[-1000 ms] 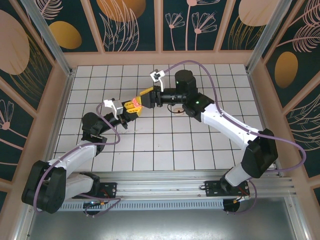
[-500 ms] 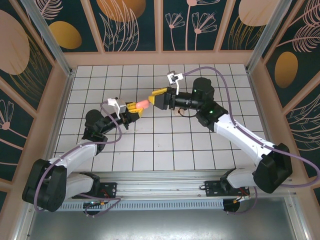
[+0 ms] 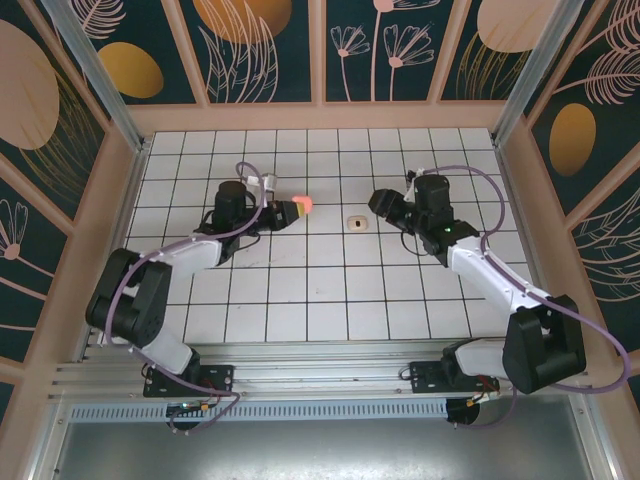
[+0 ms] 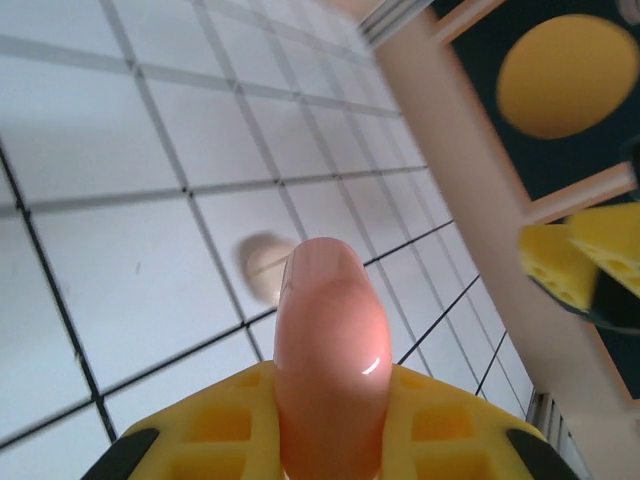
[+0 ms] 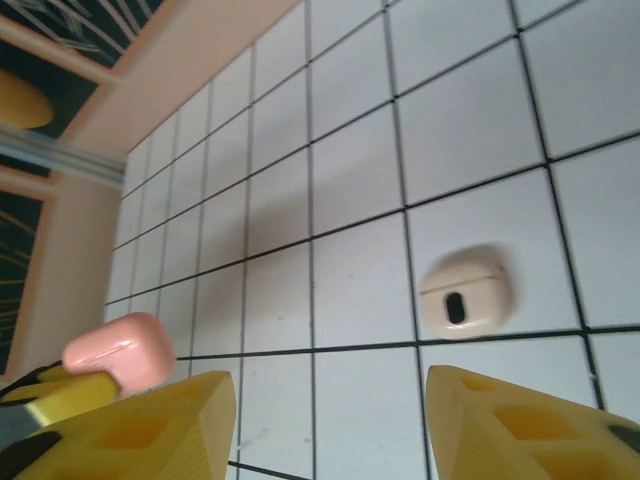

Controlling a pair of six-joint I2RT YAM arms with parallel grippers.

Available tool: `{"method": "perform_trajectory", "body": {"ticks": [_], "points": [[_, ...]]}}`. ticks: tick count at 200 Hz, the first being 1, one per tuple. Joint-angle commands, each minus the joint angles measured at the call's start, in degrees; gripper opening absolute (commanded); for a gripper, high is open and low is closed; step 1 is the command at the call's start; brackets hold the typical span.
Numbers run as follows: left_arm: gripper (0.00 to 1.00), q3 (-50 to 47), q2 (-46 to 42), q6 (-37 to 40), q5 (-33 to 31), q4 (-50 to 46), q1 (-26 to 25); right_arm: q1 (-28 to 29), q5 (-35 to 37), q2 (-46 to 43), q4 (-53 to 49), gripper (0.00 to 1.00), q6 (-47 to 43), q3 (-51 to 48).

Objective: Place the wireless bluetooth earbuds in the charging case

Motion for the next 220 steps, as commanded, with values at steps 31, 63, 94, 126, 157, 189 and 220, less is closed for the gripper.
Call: {"method": "perform_trajectory", "body": {"ticks": [31,63,94,126,157,189,220], "points": [[0.10,17.1,11.3,-5.0,-0.3,-19.5,-2.9,-2.5,-0.8,-3.0,-2.4,0.53,-3.3,-0.2],[0.11,22.3,17.0,-6.3,-0.9,-23.5,-5.1,-3.3,-2.8,-3.8,-3.5,0.53,-4.6,-0.2],[0.12,24.3,20.6,-9.1,-1.8,-23.5,-5.8,-3.4,-3.0,-6.6,-3.6,0.53,-4.6,-1.2],[0.15,27.1,24.1,-9.5,-0.5,-23.3,-6.1,-3.5,-2.0,-10.1,-3.2,0.53,-4.2,-2.7],[0.16,27.9,26.0,-10.7,-1.3,-22.5,-6.2,-3.7,-0.3,-12.3,-5.1,0.54,-4.2,-3.3],[0.19,29.0,27.8,-10.9,-1.0,-23.3,-6.2,-3.8,0.4,-14.6,-4.8,0.54,-3.3,-5.3],[0.25,29.0,27.5,-10.6,-1.5,-24.6,-6.2,-4.1,0.5,-15.4,-4.8,0.54,-3.1,-5.9]]}}
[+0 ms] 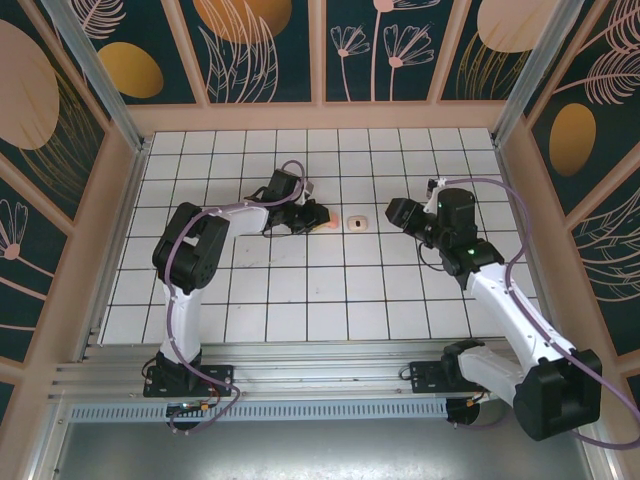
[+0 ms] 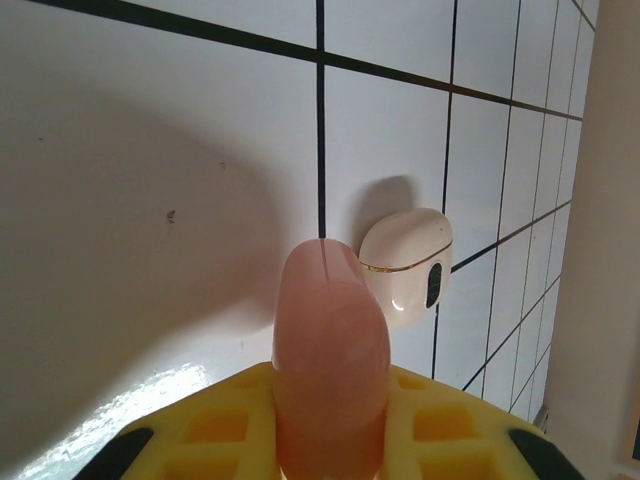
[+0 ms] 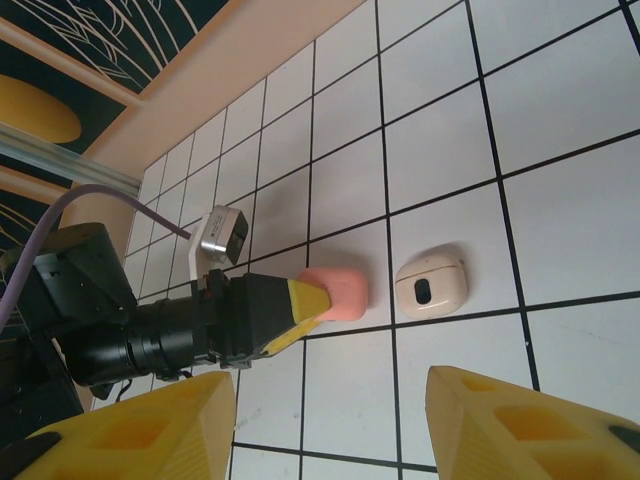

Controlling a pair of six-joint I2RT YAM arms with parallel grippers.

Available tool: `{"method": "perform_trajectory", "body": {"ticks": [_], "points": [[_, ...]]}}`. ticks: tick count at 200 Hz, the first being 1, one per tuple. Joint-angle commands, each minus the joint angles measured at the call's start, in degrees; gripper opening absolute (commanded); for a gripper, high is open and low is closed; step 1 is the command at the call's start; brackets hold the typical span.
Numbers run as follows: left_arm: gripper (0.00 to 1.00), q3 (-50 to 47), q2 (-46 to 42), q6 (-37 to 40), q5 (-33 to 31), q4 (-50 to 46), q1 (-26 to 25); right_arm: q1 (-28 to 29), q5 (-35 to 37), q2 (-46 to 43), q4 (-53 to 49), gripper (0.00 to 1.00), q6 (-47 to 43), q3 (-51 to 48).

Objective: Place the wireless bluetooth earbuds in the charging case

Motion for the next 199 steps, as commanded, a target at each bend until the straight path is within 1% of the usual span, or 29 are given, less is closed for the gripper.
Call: {"method": "perform_trajectory", "body": {"ticks": [1,37,63,82,103,117,137,138,141,142,143,145,148,151,153,162,176,185,191,199], "points": [[0.26,1.5,0.7,-0.4,-0.1,-1.8,-0.2,-0.7,1.4,-1.4,0.1,0.54,0.2,-0.9],[0.40,1.9,0.2,1.1,-1.4,-4.8,-0.2,-0.8,1.1,-1.3,-0.1,0.54,0.2,-0.7],[0.45,3.0,-0.9,3.9,-2.6,-8.5,-0.2,-0.9,1.4,-1.4,-0.3,0.55,0.1,-0.6],[0.49,3.8,-3.1,7.8,-6.6,-13.6,-0.1,-0.9,1.6,-1.3,-0.1,0.56,-0.1,-0.7],[0.52,2.3,-7.9,11.5,-12.0,-17.7,1.0,-1.1,2.0,-1.2,-0.1,0.59,-1.8,-0.6],[0.56,-0.2,-12.7,13.2,-16.5,-19.3,2.4,-1.1,3.5,-1.0,0.8,0.65,-4.1,-1.1],[0.70,-4.1,-21.8,16.0,-25.0,-21.1,4.8,-1.3,9.0,-1.1,3.8,0.69,-7.9,-3.3],[0.70,-4.4,-22.0,16.2,-25.2,-21.1,4.9,-1.3,9.4,-1.1,4.1,0.70,-8.1,-3.4],[0.72,-5.1,-24.2,16.7,-26.7,-21.2,5.4,-1.3,10.7,-1.2,4.6,0.79,-8.6,-3.9],[0.73,-5.4,-24.8,16.8,-27.3,-21.2,5.6,-1.4,11.1,-1.2,4.8,0.84,-8.8,-4.0],[0.74,-5.7,-25.3,17.0,-27.7,-21.2,5.7,-1.4,11.6,-1.2,5.0,0.91,-8.9,-4.2],[0.75,-6.2,-26.4,17.3,-28.7,-21.2,6.0,-1.4,12.5,-1.3,5.5,0.97,-9.4,-4.6],[0.82,-7.0,-27.9,17.6,-30.1,-21.2,6.5,-1.5,13.8,-1.3,6.4,0.99,-10.0,-5.0],[0.95,-8.0,-29.5,17.9,-31.5,-21.1,7.0,-1.6,14.9,-1.3,7.3,0.99,-10.6,-5.6],[0.98,-8.8,-30.3,18.1,-32.5,-20.9,7.4,-1.7,15.1,-1.4,7.9,0.99,-11.3,-6.0],[0.99,-12.2,-35.2,19.3,-35.8,-19.3,9.4,-2.1,18.6,-1.8,11.5,0.99,-13.9,-8.0],[0.99,-18.8,-42.3,21.3,-43.7,-14.2,12.2,-3.0,22.0,-1.7,18.0,0.99,-18.8,-11.6],[0.99,-24.0,-46.6,22.5,-50.1,-9.8,13.5,-3.7,23.4,-1.5,22.1,0.99,-22.1,-13.9],[0.99,-27.4,-48.9,23.5,-53.8,-5.3,14.4,-4.1,24.3,-1.3,24.6,0.99,-24.0,-15.3],[0.99,-31.9,-52.3,25.9,-57.3,0.5,14.9,-4.8,25.0,-1.1,27.4,0.99,-26.0,-17.0]]}}
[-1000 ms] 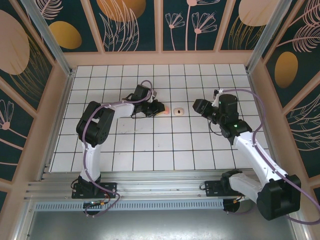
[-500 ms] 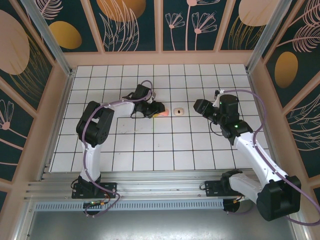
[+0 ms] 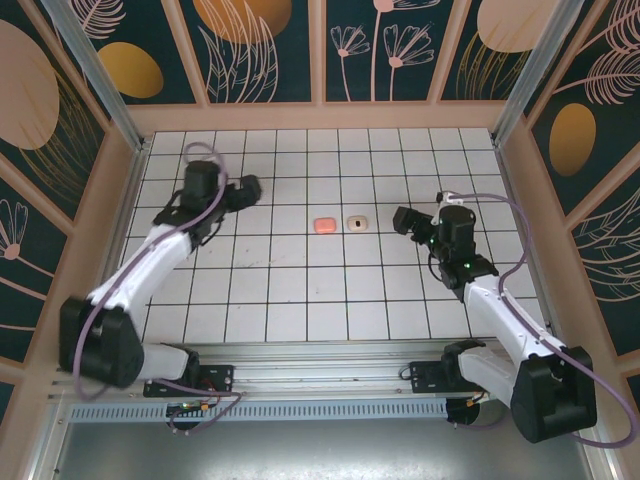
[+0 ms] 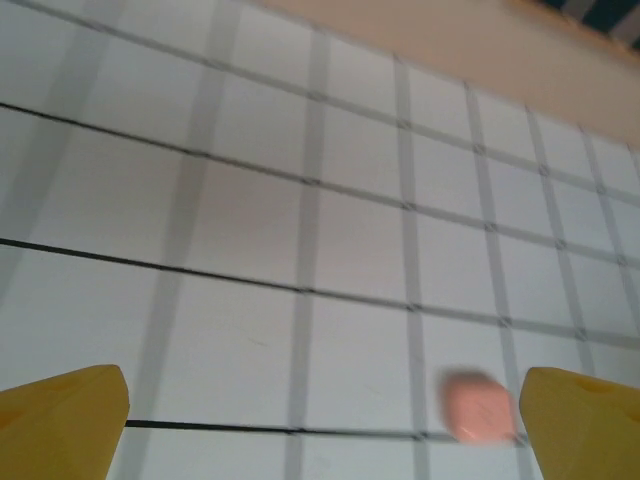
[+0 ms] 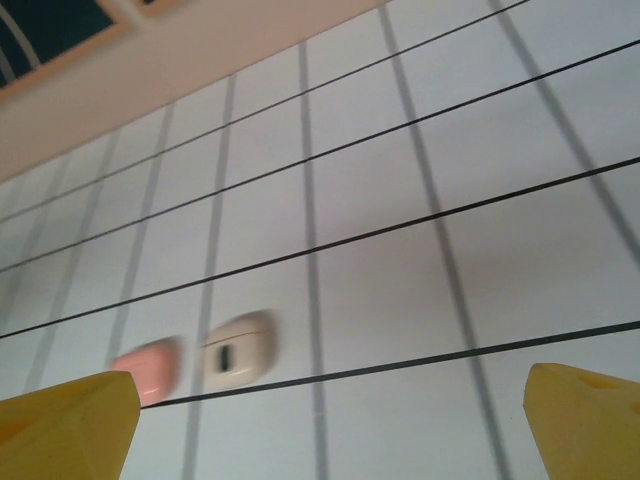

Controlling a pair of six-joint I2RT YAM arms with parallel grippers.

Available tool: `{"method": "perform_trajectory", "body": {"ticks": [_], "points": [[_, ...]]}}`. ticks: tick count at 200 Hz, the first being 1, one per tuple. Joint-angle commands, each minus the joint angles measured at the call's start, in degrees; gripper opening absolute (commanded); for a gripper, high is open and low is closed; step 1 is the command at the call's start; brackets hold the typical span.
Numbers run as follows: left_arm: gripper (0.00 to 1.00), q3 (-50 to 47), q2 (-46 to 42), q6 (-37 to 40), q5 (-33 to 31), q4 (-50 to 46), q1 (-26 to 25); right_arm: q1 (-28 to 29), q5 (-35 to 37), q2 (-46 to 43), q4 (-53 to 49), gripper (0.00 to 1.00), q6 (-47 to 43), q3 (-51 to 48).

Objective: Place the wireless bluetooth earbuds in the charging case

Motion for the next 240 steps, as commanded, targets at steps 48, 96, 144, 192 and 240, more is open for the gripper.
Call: {"method": "perform_trajectory", "body": {"ticks": [48,96,144,192,240], "points": [[0.99,-33.2,-11.4,21.7,-31.1,47.4,2.6,-6.0,7.7,0.7,34.6,0.99,-20.2,-16.4],[0.99,-43.5,-3.8,27.6,-27.1,71.6,4.0,-11.9,4.1,5.9,47.9,0.99,-17.0,-22.7],[0.99,-47.9,3.0,29.2,-23.8,86.8,4.2,-12.4,-0.7,8.9,56.2,0.99,-18.3,-25.2],[0.99,-46.3,8.6,29.5,-20.9,88.9,5.2,-12.4,-5.0,16.6,62.4,0.99,-21.4,-22.7],[0.99,-47.3,13.5,26.4,-13.5,94.6,9.7,-12.6,-5.4,24.0,68.9,0.99,-22.7,-22.1]]}}
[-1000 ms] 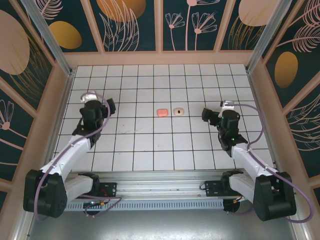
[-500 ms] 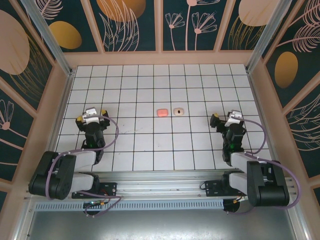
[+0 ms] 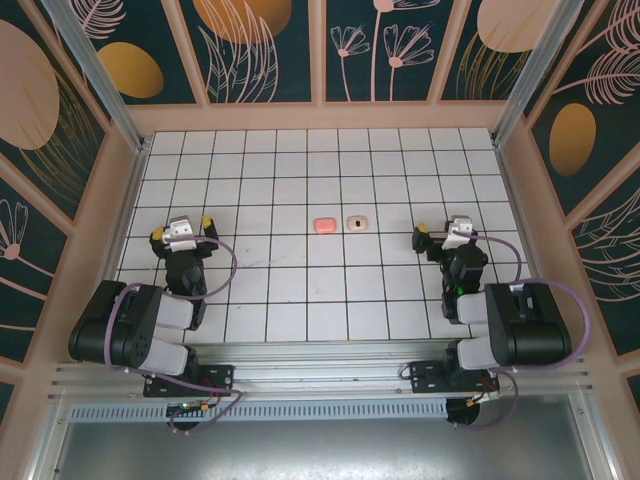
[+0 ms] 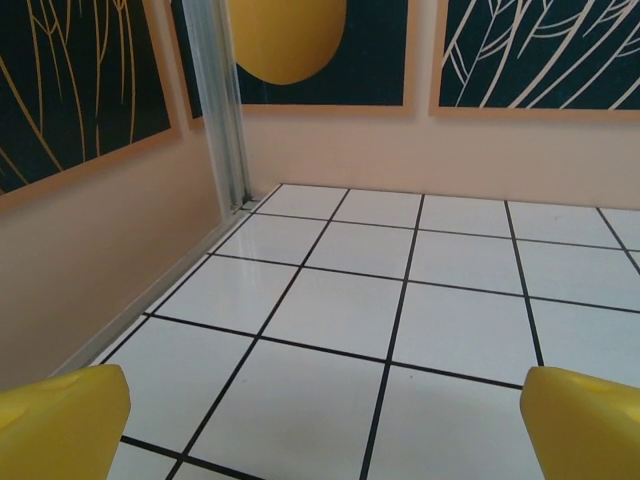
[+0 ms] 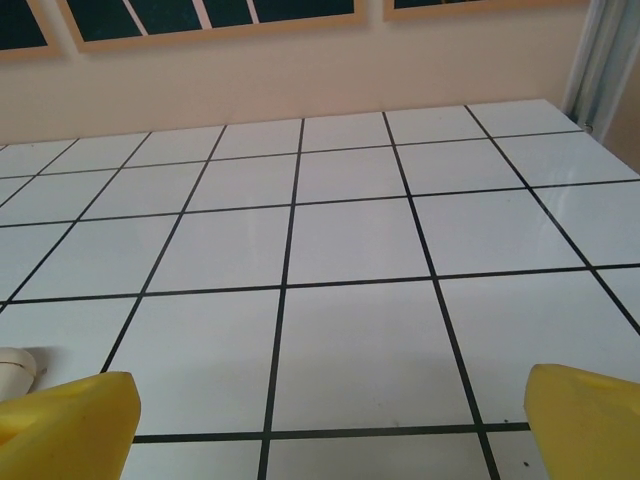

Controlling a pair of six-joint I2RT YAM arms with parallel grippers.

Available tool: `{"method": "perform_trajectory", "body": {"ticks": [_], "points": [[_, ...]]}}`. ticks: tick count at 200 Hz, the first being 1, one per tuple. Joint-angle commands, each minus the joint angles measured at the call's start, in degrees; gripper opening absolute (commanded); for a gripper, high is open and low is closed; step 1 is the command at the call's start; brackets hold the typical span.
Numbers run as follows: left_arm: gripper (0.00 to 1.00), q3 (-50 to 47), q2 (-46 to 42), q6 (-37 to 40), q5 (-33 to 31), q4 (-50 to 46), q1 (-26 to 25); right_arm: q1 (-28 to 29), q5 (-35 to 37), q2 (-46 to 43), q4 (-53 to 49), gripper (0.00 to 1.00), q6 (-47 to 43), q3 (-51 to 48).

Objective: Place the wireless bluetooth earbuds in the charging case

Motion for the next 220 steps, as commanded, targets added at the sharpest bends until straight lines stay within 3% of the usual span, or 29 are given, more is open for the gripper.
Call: {"method": "perform_trajectory", "body": {"ticks": [1,7,19,52,97,220], "points": [[0.99,0.1,4.6,-1.6,4.7,7.6,1.8,-0.5,-1.1,1.5,7.1,0.99,-1.6,1.0],[0.99,0.3,5.0,-1.5,5.3,8.0,1.8,-0.7,-1.7,1.6,7.0,0.99,-1.6,1.0],[0.99,2.6,3.0,-1.9,6.9,-0.6,2.3,-1.2,-3.0,1.7,6.8,0.99,-1.5,1.2],[0.99,5.8,3.4,-3.9,13.1,-5.8,5.6,-2.6,-5.8,6.4,6.9,0.99,-0.8,3.4],[0.99,5.5,3.4,-3.7,13.2,-5.2,5.7,-5.8,-9.8,7.1,4.2,0.99,1.9,5.2],[0.99,5.5,3.3,-3.7,13.2,-5.2,5.7,-5.8,-8.9,7.2,3.9,0.99,2.2,5.3]]}}
